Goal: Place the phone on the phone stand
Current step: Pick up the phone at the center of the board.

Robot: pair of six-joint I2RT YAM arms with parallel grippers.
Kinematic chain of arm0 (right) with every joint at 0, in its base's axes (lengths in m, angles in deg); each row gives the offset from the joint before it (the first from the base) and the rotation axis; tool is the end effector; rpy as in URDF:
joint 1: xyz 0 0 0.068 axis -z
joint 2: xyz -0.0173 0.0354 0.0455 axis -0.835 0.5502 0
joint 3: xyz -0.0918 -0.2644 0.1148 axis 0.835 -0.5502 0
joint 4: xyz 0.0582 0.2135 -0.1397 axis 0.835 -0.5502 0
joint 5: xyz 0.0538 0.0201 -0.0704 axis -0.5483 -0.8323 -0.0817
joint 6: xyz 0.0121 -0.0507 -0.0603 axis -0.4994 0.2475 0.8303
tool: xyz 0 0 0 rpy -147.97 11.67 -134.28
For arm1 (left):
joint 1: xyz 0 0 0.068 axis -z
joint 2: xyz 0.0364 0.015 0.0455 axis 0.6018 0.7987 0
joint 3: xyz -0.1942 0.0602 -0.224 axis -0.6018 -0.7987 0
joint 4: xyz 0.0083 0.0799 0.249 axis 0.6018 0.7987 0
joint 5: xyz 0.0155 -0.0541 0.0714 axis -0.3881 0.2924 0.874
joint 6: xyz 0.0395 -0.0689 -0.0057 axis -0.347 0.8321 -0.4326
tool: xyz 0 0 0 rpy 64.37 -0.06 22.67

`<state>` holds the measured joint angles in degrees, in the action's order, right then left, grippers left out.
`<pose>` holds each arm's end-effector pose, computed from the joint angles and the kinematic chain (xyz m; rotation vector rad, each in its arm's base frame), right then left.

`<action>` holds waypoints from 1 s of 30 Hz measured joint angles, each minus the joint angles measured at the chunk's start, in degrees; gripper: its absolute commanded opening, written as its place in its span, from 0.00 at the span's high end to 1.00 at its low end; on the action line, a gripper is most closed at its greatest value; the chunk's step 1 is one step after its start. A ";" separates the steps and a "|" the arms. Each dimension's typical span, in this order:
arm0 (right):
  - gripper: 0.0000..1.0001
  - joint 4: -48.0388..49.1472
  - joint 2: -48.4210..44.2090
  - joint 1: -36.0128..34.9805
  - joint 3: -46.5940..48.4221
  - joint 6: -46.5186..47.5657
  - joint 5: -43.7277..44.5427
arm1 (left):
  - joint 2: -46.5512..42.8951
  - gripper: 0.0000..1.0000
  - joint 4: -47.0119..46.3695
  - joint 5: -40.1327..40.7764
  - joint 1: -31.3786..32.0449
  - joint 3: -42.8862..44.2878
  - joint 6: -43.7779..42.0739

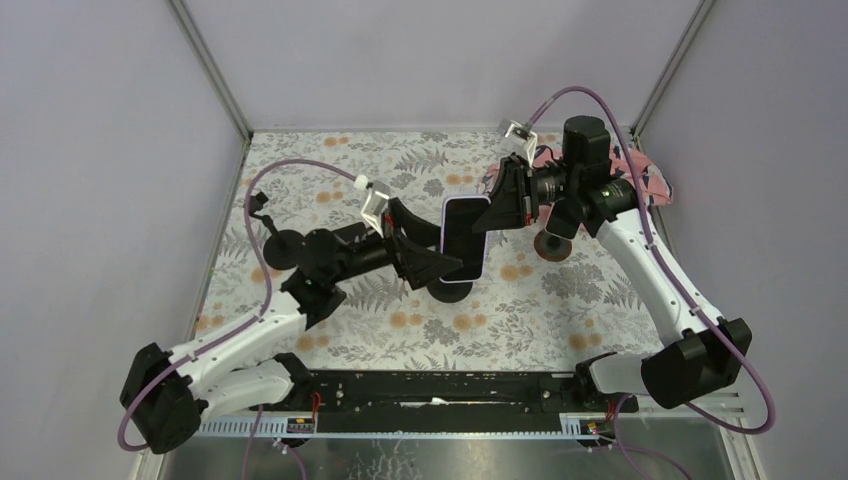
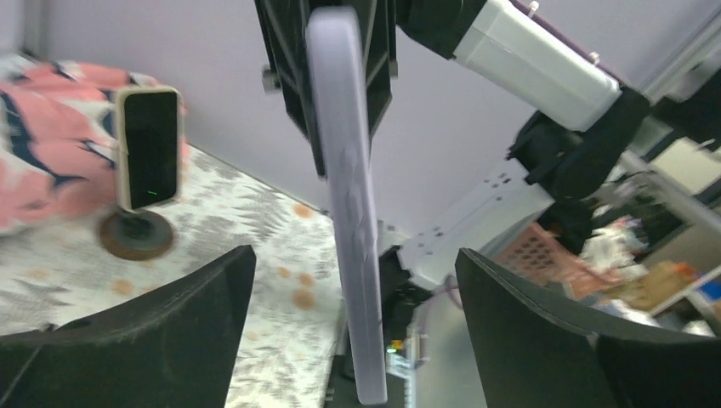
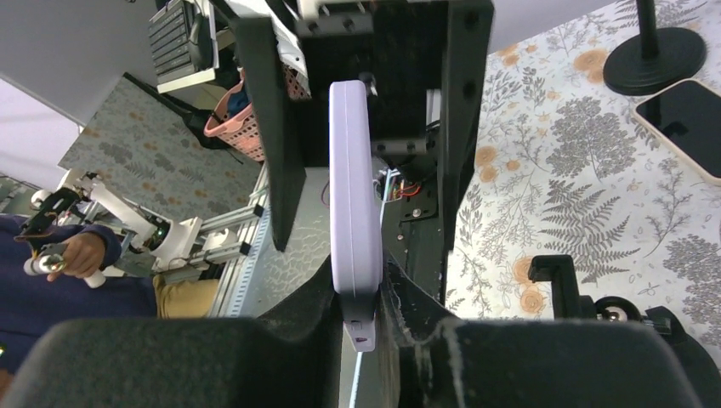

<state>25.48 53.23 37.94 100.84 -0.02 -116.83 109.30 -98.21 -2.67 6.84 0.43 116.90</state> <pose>0.2384 0.1527 0.4433 -1.1773 1.4784 1.6501 0.1550 -0.1960 0.3691 0.5427 1.3679 -1.5634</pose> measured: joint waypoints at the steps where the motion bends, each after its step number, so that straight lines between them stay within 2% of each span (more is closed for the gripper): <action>1: 0.99 -0.02 0.00 -0.33 -0.33 0.04 -0.28 | -0.66 0.01 2.95 -0.28 -0.33 1.60 -1.20; 5: 0.98 -1.03 0.00 -0.44 -1.33 1.42 -0.28 | -2.91 0.01 17.25 -1.49 -3.17 11.52 -6.23; 10: 0.97 -6.14 0.00 -0.46 -1.36 6.73 0.74 | 0.09 0.04 32.70 -6.21 -7.52 27.02 -11.04; 13: 0.97 -8.94 0.00 -0.46 -1.36 9.42 1.73 | 3.52 0.13 38.88 -8.20 -7.91 32.09 -12.31; 17: 0.97 -11.34 0.00 -0.46 -1.36 12.50 2.75 | 7.87 0.26 45.64 -10.45 -7.89 33.66 -13.00; 25: 0.96 -12.55 0.00 -0.46 -1.36 14.58 3.26 | 11.30 0.47 49.51 -13.97 -7.45 33.66 -12.24; 27: 0.96 -12.57 0.00 -0.46 -1.36 14.75 3.26 | 11.30 0.56 49.29 -14.71 -6.86 33.66 -11.80; 30: 0.96 -12.57 0.00 -0.46 -1.36 14.80 3.21 | 11.45 0.77 48.59 -15.67 -6.19 33.62 -10.84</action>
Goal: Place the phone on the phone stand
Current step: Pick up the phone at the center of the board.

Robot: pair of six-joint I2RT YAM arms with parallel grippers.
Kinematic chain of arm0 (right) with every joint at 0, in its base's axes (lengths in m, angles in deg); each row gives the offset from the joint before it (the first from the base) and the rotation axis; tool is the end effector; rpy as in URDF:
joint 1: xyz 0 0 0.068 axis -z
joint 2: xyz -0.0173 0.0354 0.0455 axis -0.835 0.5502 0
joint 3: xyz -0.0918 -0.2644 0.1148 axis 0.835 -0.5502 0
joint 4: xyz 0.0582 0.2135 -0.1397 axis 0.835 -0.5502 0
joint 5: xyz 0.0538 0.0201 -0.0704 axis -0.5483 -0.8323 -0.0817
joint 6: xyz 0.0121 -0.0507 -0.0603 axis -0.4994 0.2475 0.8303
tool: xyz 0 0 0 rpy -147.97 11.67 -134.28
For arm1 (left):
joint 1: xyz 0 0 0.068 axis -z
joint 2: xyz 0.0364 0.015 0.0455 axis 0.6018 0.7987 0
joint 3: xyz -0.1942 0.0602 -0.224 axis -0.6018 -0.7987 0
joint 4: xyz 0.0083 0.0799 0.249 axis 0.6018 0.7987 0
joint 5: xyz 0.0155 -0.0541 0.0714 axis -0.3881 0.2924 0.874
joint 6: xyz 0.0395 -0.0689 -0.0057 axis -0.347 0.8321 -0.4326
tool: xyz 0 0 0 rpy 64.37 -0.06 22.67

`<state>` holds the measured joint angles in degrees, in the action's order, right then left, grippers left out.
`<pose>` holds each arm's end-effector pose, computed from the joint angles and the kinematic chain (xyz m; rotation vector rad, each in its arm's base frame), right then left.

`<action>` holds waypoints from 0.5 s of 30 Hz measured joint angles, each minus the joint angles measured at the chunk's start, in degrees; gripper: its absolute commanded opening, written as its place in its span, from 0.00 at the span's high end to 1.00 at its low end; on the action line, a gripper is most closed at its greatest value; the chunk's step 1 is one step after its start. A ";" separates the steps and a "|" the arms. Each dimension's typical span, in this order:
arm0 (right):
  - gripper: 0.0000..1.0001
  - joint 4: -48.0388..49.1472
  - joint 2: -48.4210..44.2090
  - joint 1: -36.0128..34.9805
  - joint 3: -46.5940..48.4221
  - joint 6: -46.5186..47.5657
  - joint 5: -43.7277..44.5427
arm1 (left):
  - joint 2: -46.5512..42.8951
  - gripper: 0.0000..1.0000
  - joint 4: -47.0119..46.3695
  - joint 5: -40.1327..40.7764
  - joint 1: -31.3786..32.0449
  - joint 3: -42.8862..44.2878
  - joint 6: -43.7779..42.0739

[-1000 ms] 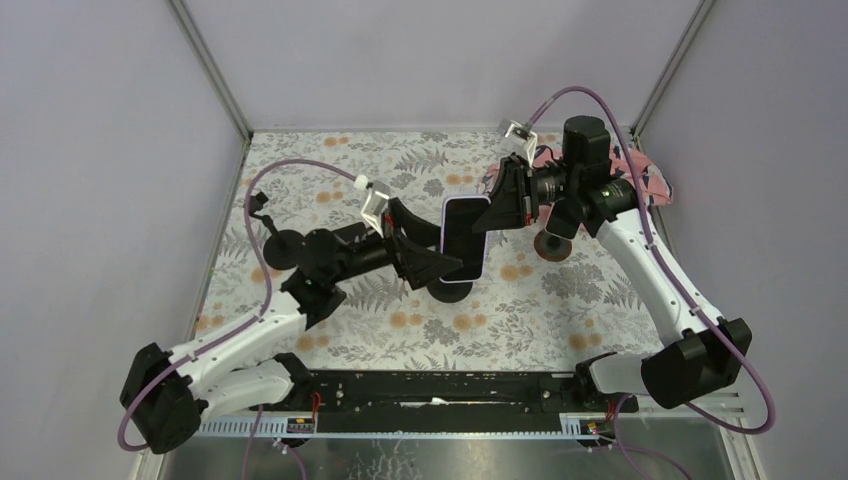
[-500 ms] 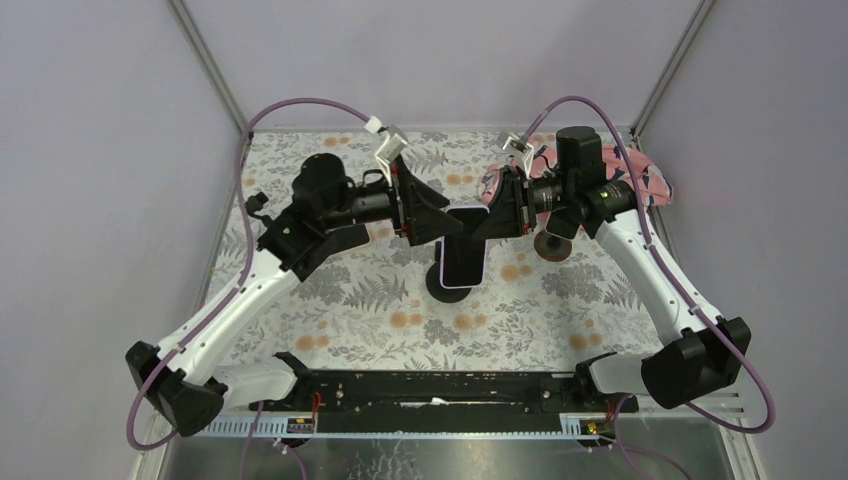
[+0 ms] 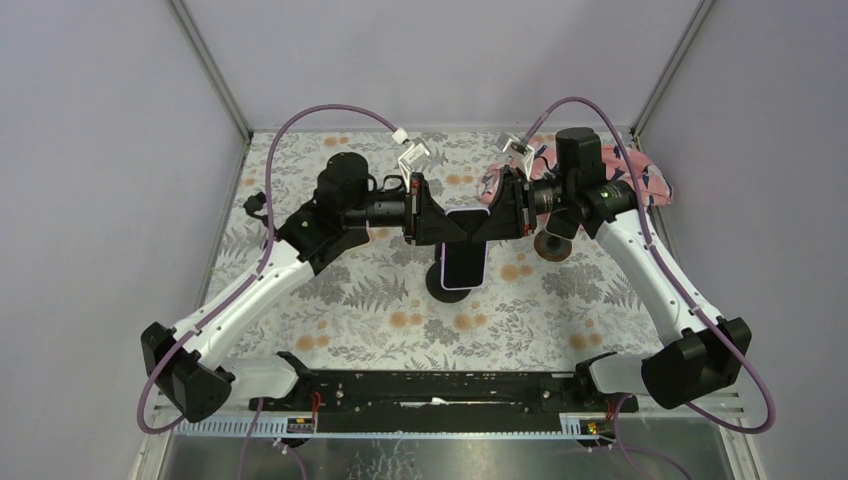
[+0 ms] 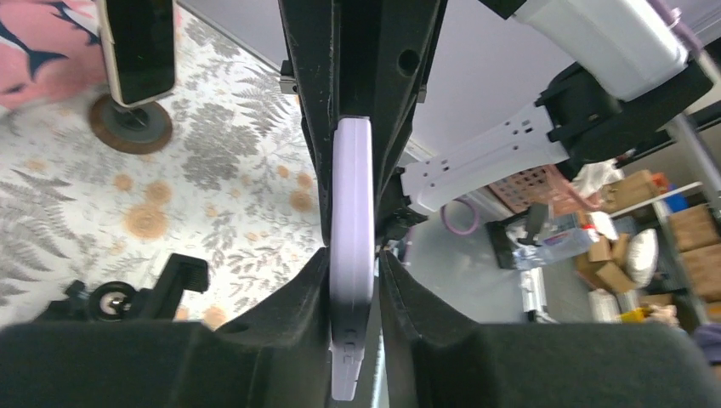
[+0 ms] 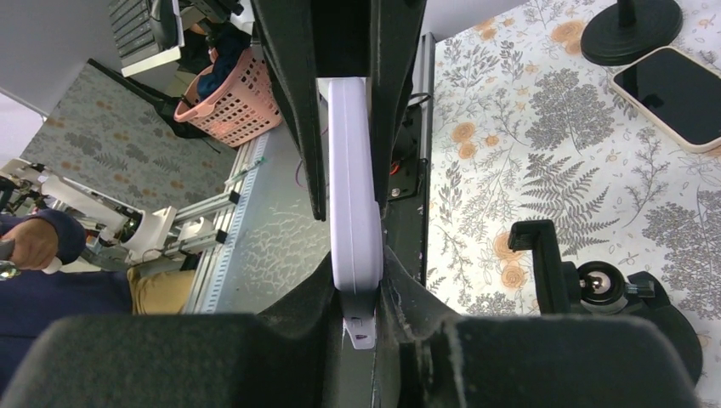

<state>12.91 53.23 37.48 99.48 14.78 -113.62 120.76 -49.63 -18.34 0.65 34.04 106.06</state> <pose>0.2357 0.1535 0.4170 -1.1918 1.5173 1.5784 0.2018 -0.2174 0.4312 0.7760 1.7661 -1.5094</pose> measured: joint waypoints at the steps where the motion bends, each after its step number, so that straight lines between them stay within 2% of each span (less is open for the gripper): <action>1: 0.95 -0.26 0.00 -0.02 0.00 -0.02 -0.55 | 0.26 0.86 -0.39 -0.15 0.20 0.00 0.11; 2: 0.94 -0.39 -0.07 -0.04 0.00 0.00 -0.79 | 0.55 0.96 -0.72 -0.37 0.20 -0.09 0.35; 4: 0.90 -1.36 -0.11 -0.02 0.00 -0.28 -0.61 | 1.09 1.00 -1.49 -1.01 0.11 -0.37 0.79; 7: 0.68 -2.21 -0.11 0.17 0.00 -0.13 -0.31 | 1.29 1.00 -2.38 -1.31 0.11 -0.79 1.25; 11: 0.27 -2.14 -0.15 -0.04 0.00 0.22 -0.37 | 0.15 1.00 -4.68 -1.09 0.52 -3.06 1.42; 13: 0.17 -2.34 -0.44 -0.20 -0.13 1.27 -0.07 | -1.55 1.00 -7.10 -0.17 0.74 -6.14 1.88; 15: 0.16 -2.54 -1.09 -0.22 -1.03 2.40 0.07 | -4.44 1.00 -10.25 1.75 0.98 -10.32 2.82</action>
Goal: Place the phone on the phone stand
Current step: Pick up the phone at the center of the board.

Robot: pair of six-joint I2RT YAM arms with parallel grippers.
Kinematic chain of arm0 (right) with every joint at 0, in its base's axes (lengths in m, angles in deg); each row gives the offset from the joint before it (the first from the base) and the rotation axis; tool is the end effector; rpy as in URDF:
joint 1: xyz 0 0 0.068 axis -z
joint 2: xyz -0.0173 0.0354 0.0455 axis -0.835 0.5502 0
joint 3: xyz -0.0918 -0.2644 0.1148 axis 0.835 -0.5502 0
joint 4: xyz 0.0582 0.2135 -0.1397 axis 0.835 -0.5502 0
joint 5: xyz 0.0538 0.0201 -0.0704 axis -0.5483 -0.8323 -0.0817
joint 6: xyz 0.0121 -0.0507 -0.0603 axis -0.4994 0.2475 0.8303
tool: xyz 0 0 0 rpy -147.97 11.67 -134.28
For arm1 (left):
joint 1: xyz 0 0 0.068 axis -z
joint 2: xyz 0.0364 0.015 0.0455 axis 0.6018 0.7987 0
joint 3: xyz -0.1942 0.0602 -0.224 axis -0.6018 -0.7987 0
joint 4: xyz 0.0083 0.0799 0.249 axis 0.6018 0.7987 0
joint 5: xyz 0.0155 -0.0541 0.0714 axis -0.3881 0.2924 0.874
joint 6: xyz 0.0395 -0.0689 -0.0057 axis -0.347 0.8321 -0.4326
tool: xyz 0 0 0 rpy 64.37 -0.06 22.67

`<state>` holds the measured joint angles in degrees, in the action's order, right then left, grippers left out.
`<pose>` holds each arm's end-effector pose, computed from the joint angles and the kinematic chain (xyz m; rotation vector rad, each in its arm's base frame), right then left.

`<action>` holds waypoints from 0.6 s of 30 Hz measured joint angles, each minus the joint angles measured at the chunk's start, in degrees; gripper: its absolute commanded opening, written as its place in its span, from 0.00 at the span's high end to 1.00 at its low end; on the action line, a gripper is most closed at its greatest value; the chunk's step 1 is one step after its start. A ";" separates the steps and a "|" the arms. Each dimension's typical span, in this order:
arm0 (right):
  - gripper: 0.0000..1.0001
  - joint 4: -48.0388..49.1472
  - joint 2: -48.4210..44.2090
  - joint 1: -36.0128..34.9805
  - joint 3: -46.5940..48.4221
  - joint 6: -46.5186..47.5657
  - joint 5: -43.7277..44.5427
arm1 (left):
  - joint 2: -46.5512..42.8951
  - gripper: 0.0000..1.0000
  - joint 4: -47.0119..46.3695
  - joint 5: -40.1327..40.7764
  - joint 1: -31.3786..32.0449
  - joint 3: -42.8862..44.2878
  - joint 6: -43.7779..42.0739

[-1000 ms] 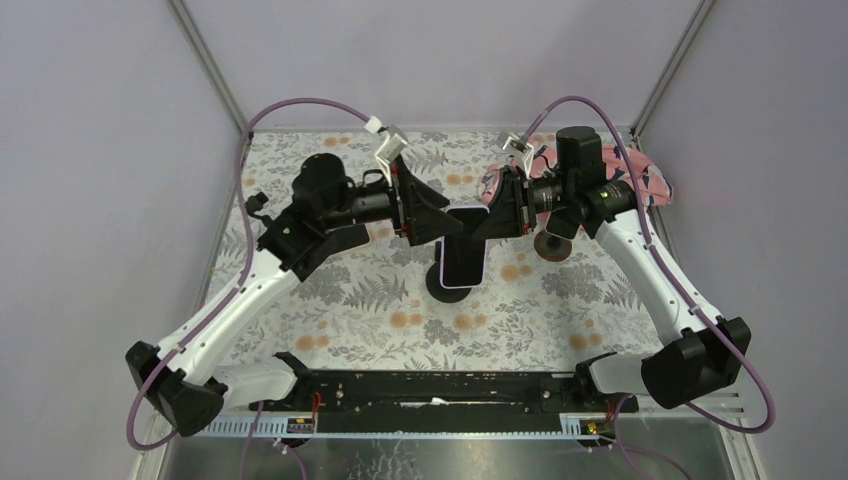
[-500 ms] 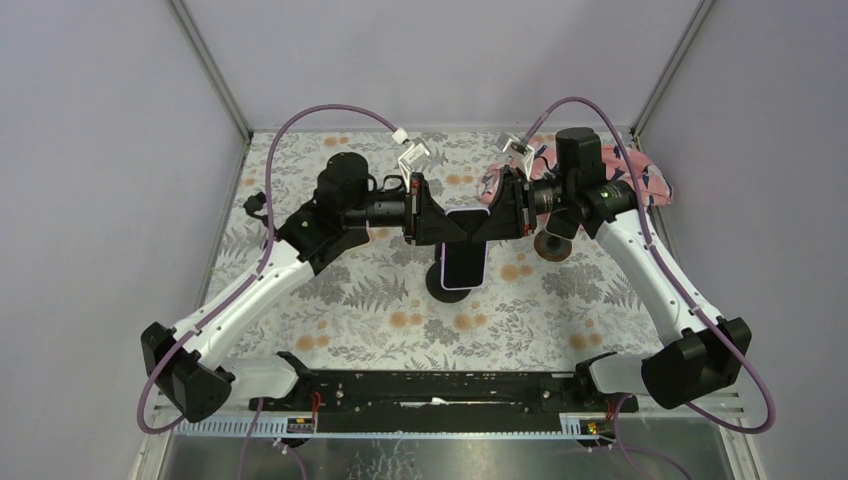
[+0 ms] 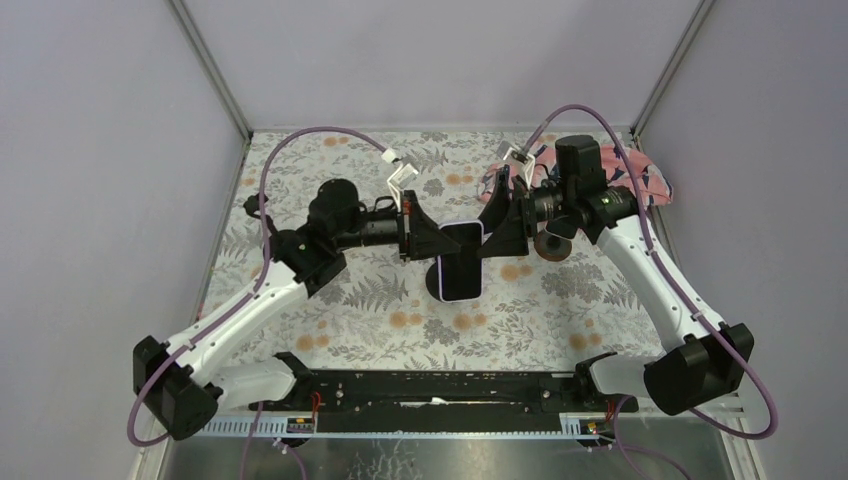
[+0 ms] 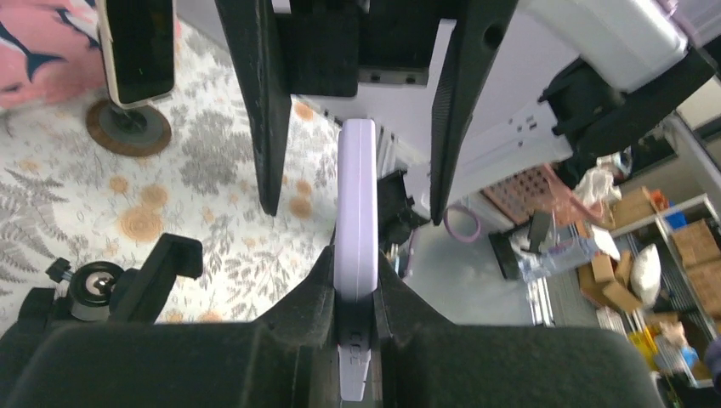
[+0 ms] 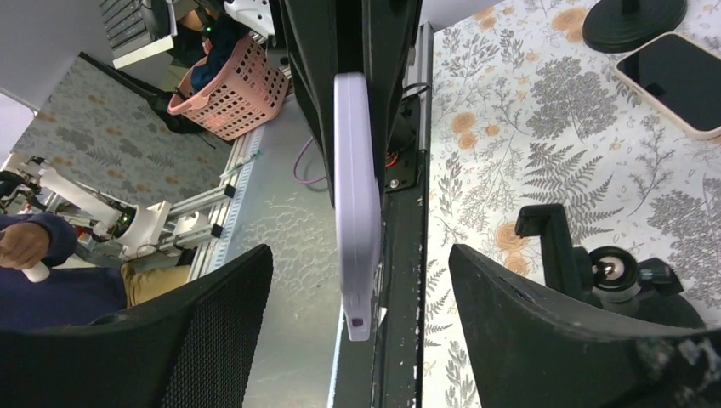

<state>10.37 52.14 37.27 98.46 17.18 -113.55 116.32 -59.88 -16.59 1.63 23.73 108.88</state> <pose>0.2284 0.1520 0.4126 -1.2017 1.5216 1.5776 0.1876 -0.2105 0.4067 0.7424 1.7137 -1.5287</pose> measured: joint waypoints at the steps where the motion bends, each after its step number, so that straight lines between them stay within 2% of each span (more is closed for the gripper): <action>1: 0.16 0.00 -0.42 0.00 -0.76 0.37 0.00 | -0.66 1.00 -0.46 0.39 0.00 -0.76 0.24; 6: 0.20 0.35 -1.86 -0.04 -5.11 0.66 -0.11 | -6.08 1.00 -10.88 6.99 0.00 -8.63 4.07; 11: 0.29 2.86 -1.86 -0.42 -8.04 -1.22 -0.13 | -6.12 1.00 -18.10 10.95 0.00 -11.15 7.41; 15: 0.46 4.22 -1.86 -1.40 -8.24 -1.84 -0.22 | -5.14 1.00 -21.94 13.11 0.00 -11.37 9.53; 18: 0.66 4.61 -1.86 -1.77 -8.24 -1.97 -0.22 | -4.63 1.00 -23.80 13.92 0.00 -11.43 10.47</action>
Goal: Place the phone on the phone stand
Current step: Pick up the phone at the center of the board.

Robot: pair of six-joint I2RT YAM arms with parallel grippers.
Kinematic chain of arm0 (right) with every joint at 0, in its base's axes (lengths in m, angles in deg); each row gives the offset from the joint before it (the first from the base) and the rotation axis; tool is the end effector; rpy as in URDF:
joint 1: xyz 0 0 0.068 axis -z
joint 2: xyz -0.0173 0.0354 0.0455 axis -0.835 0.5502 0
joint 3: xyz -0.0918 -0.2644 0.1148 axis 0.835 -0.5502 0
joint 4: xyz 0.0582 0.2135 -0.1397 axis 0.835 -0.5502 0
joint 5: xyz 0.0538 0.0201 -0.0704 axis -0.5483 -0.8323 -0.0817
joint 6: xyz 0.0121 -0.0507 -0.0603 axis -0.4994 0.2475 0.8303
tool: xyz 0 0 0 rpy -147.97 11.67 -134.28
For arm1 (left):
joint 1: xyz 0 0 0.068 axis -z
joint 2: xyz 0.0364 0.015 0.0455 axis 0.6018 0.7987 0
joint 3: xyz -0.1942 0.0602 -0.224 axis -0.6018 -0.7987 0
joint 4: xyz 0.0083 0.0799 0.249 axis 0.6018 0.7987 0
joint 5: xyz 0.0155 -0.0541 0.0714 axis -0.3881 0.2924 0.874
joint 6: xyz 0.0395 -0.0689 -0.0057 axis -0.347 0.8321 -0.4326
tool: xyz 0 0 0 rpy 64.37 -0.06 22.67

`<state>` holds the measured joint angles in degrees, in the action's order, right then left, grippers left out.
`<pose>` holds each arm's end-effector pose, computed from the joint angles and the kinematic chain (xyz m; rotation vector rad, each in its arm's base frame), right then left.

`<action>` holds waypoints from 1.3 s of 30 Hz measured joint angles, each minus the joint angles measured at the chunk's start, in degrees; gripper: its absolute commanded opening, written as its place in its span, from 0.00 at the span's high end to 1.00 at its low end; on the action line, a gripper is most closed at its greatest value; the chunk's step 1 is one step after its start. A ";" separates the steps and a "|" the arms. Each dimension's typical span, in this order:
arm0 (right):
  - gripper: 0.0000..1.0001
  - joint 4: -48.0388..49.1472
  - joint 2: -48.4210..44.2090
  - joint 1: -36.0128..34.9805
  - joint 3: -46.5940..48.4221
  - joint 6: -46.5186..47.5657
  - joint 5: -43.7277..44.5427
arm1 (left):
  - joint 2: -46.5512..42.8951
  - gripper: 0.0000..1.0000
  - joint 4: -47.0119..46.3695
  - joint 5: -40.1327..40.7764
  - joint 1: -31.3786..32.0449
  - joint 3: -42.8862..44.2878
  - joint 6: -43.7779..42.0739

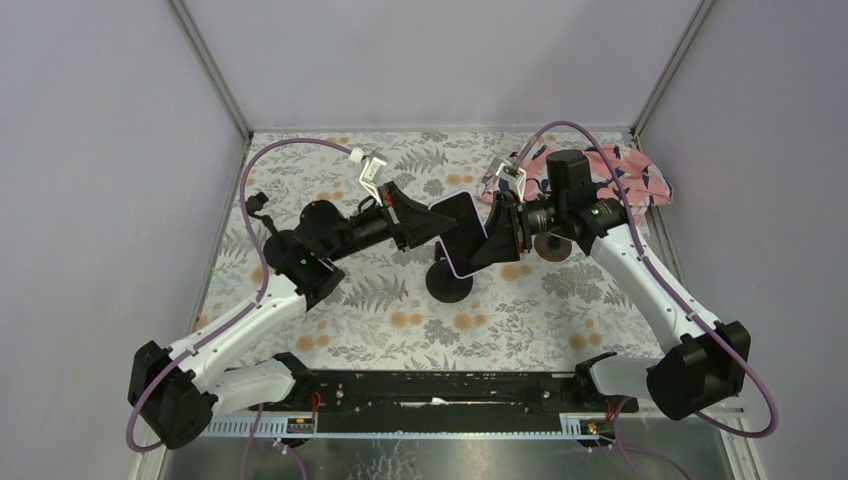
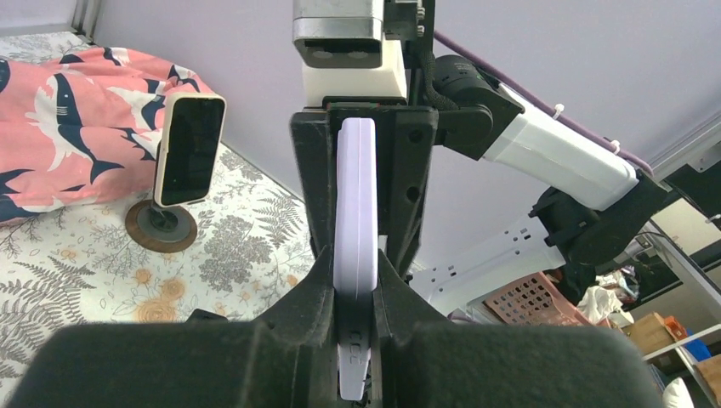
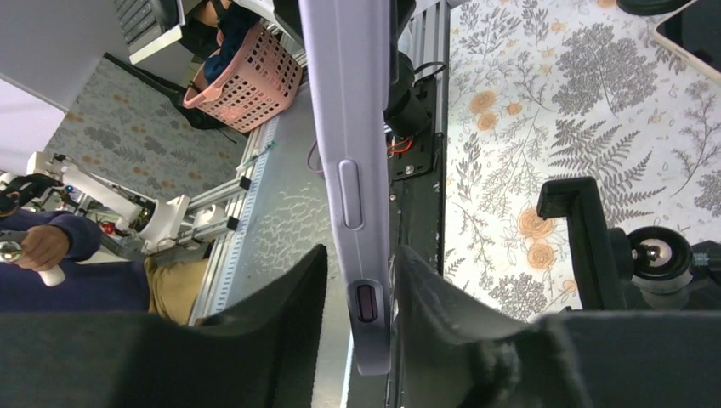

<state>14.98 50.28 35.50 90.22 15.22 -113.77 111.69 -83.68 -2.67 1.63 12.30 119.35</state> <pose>0.2179 0.1568 0.3801 -1.2001 1.5647 1.6409 0.1857 -0.1920 0.4053 0.4319 1.4899 -1.5171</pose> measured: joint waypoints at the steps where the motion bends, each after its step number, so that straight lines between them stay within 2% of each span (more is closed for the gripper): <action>1: 0.72 0.17 0.00 0.00 0.00 0.02 -0.02 | 0.11 1.00 -0.42 0.22 0.00 -0.04 0.37; 4: 0.85 0.42 0.00 0.00 0.00 0.02 0.15 | 0.35 0.98 -1.07 0.35 0.00 -0.11 1.20; 6: 0.90 0.61 0.00 0.00 0.00 0.17 -0.07 | 0.37 0.88 -1.46 0.33 0.00 -0.13 1.64; 10: 0.95 0.66 0.00 0.02 0.00 0.17 -0.09 | 0.81 0.64 -1.77 -0.17 -0.09 -0.13 2.45; 14: 0.96 0.46 0.02 -0.07 0.00 0.22 0.17 | 1.81 0.55 -1.95 -2.05 -0.07 0.81 2.93; 19: 0.96 -0.11 0.02 -0.13 0.00 1.07 0.09 | 3.30 0.55 3.52 -4.90 -0.09 5.35 0.66; 25: 0.96 -0.98 0.02 -0.15 0.02 2.60 -0.04 | 5.14 0.60 12.48 -7.32 -0.13 11.30 -3.93; 32: 0.96 -2.47 0.02 -0.22 0.02 3.82 -0.17 | 6.14 0.75 18.05 -8.50 -0.39 13.90 -7.63; 39: 0.96 -3.69 0.02 -0.26 0.02 4.90 -0.24 | 6.43 0.74 20.37 -9.09 -0.48 14.84 -9.22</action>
<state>11.29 50.30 35.23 90.24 20.11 -114.01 118.11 -63.31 -11.76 1.15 27.14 110.13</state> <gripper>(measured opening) 0.197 0.254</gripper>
